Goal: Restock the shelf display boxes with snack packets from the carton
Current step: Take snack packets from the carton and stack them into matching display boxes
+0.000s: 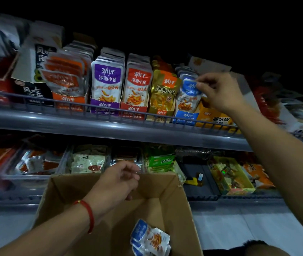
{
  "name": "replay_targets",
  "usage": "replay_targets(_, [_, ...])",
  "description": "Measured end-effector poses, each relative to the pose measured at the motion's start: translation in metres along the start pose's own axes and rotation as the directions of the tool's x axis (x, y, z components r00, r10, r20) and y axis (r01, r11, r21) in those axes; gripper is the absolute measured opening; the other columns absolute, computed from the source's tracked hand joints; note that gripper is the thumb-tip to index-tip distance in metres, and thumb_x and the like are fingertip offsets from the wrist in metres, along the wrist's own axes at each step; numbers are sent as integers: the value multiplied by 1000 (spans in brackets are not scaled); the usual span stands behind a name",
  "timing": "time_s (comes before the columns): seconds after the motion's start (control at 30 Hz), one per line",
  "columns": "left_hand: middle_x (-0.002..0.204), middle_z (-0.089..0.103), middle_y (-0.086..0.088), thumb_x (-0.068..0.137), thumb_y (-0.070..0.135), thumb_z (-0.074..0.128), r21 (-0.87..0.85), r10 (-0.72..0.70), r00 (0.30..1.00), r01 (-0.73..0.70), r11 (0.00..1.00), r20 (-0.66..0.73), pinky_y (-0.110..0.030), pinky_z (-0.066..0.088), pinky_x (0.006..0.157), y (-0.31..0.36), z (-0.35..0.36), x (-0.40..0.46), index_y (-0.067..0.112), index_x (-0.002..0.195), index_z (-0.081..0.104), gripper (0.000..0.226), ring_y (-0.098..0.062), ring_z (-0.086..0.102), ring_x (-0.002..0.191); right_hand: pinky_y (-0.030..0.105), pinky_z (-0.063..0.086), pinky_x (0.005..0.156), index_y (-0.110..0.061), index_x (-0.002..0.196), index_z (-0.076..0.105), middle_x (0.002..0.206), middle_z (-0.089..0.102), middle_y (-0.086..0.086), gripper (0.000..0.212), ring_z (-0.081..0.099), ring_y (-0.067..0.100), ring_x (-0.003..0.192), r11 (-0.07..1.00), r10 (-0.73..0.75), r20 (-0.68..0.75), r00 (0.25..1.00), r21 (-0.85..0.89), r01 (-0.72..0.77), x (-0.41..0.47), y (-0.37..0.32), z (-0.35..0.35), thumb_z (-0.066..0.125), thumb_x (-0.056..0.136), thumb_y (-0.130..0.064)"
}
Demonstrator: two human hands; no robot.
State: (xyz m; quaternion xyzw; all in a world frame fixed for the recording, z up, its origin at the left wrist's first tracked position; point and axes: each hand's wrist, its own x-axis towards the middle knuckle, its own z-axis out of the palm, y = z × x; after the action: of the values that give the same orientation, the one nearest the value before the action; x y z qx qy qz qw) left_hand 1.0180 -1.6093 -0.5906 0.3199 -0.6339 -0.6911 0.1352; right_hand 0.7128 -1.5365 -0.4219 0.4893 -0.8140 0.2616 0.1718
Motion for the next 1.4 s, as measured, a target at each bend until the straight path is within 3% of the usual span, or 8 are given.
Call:
replay_targets(0.13, [107, 67, -20, 86, -13, 61, -9, 1, 1000, -1, 1000, -5, -31, 53, 55, 1, -1, 1, 15, 103, 65, 33, -22, 61, 80, 21, 39, 85, -16, 123, 71, 111, 47, -4, 27, 49, 10, 99, 988, -61, -47, 997, -143, 54, 5, 5, 7, 65, 98, -21])
replay_targets(0.33, [104, 67, -18, 86, -13, 61, 2, 8, 1000, -8, 1000, -8, -30, 52, 54, 2, -1, 1, 15, 104, 65, 33, -23, 61, 80, 29, 45, 90, -16, 122, 69, 120, 51, 5, 29, 50, 19, 109, 971, -107, -90, 990, -226, 84, 9, 5, 11, 71, 93, -21])
replay_targets(0.6, [104, 68, -15, 87, -7, 62, 45, 5, 1000, -6, 999, 8, -30, 54, 59, -2, -2, -1, 20, 102, 65, 31, -24, 64, 84, 35, 50, 98, -14, 127, 64, 131, 52, 10, 38, 55, 27, 118, 973, -129, -121, 984, -208, 102, 7, 8, 15, 74, 91, -18])
replay_targets(0.87, [103, 69, -12, 90, -6, 61, 80, -6, 1000, 5, 997, 12, -29, 54, 60, -3, 2, -4, 18, 108, 64, 30, -22, 65, 83, 29, 44, 88, -15, 127, 64, 124, 54, 12, 36, 55, 26, 111, 967, -181, -144, 973, -208, 149, -10, 12, 11, 72, 92, -20])
replay_targets(1.0, [103, 70, -11, 90, -5, 62, 112, -20, 1000, 19, 994, 5, -29, 55, 61, -5, 5, 0, 20, 107, 65, 30, -25, 67, 87, 36, 51, 84, -12, 120, 69, 114, 57, 12, 26, 58, 25, 100, 960, -224, -154, 962, -204, 191, -11, 14, 12, 67, 95, -21])
replay_targets(1.17, [103, 69, -10, 92, -4, 61, 129, -23, 1000, 22, 991, 6, -31, 56, 63, -6, 9, 2, 21, 107, 63, 29, -27, 68, 90, 49, 54, 85, -9, 117, 73, 111, 62, 14, 27, 61, 32, 104, 970, -182, -177, 967, -194, 147, 4, 8, 16, 60, 100, -25])
replay_targets(1.3, [105, 69, -11, 92, -3, 61, 121, -33, 999, 31, 992, 10, -30, 55, 63, -5, 8, 2, 20, 108, 62, 29, -33, 68, 97, 49, 54, 85, -12, 117, 72, 115, 61, 12, 25, 60, 29, 106, 967, -181, -143, 973, -207, 150, 14, 5, 19, 63, 98, -25])
replay_targets(1.4, [104, 70, -11, 90, -6, 61, 118, -39, 999, 39, 992, -1, -30, 55, 60, -6, 6, 4, 20, 107, 63, 31, -27, 66, 88, 47, 54, 88, -12, 117, 71, 118, 60, 11, 23, 59, 28, 109, 961, -189, -128, 974, -227, 157, 17, 3, 20, 63, 98, -22])
